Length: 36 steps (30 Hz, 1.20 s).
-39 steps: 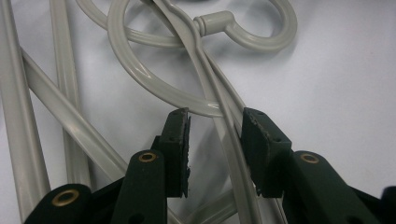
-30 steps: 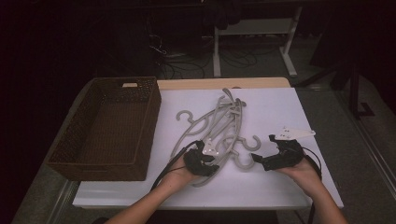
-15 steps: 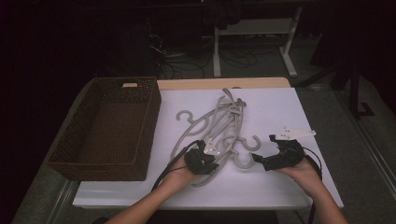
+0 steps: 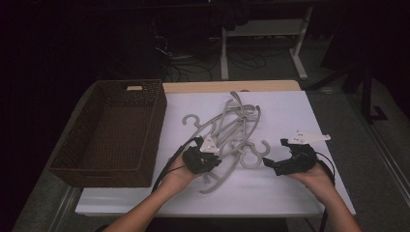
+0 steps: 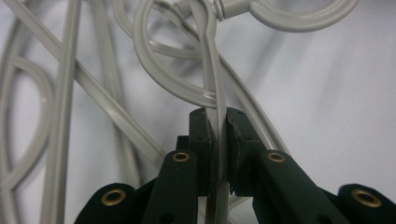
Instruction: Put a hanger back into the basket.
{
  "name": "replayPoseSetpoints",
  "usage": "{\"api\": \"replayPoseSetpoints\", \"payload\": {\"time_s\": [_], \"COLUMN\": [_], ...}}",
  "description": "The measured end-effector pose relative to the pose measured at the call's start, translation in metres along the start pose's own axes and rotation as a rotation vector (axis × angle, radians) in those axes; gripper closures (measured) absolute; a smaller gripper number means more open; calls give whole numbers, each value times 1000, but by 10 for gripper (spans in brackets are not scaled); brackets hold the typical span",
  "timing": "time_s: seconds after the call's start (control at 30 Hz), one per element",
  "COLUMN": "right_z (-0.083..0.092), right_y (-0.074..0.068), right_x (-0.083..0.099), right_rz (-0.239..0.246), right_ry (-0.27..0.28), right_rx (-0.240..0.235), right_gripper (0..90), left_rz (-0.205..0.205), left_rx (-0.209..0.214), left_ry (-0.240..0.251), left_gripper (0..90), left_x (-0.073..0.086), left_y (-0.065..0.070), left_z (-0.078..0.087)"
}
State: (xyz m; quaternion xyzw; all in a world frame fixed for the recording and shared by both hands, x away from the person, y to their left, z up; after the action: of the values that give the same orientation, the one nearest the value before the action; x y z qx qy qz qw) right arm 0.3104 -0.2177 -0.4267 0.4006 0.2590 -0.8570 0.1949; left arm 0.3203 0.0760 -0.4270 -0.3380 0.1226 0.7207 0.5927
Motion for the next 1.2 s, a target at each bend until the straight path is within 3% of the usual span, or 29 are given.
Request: {"api": "replayPoseSetpoints", "payload": {"time_s": [0.3, 0.57, 0.7, 0.8, 0.83, 0.87, 1.2], "right_z": [1, 3, 2, 1, 1, 1, 0], "right_y": [2, 4, 4, 3, 3, 3, 4], "right_x": [0, 1, 1, 1, 1, 1, 1], "right_rz": [-6, -21, -19, -20, -20, -17, -20], "right_ry": [15, 24, 25, 23, 23, 25, 23], "right_rx": [-2, -2, -3, -5, -5, -6, -5], "right_gripper": [0, 0, 0, 0, 0, 0, 0], "left_rz": [55, 117, 123, 118, 118, 123, 114], "left_rx": [-12, 33, 37, 18, 18, 9, -28], "left_ry": [71, 151, 173, 177, 177, 186, 198], "left_gripper": [826, 825, 825, 825, 825, 825, 825], "left_x": [2, -5, -13, -16, -16, -15, 5], "left_y": [-19, -36, -47, -56, -56, -64, -87], "left_z": [23, 53, 76, 95, 95, 110, 166]}}
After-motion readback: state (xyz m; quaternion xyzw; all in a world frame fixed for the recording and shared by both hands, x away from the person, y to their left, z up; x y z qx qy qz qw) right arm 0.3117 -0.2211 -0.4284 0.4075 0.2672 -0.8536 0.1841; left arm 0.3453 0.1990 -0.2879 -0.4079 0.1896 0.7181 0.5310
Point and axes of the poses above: each handheld gripper's, and its own axes: z roughly backward along the jaws, x roughly out of its underside, y roughly to its right, the point moved 2 cm from there along -z, roughly forward along the jaws, and after that the axes turned 14 degrees about -z, right-handed, at the moved point
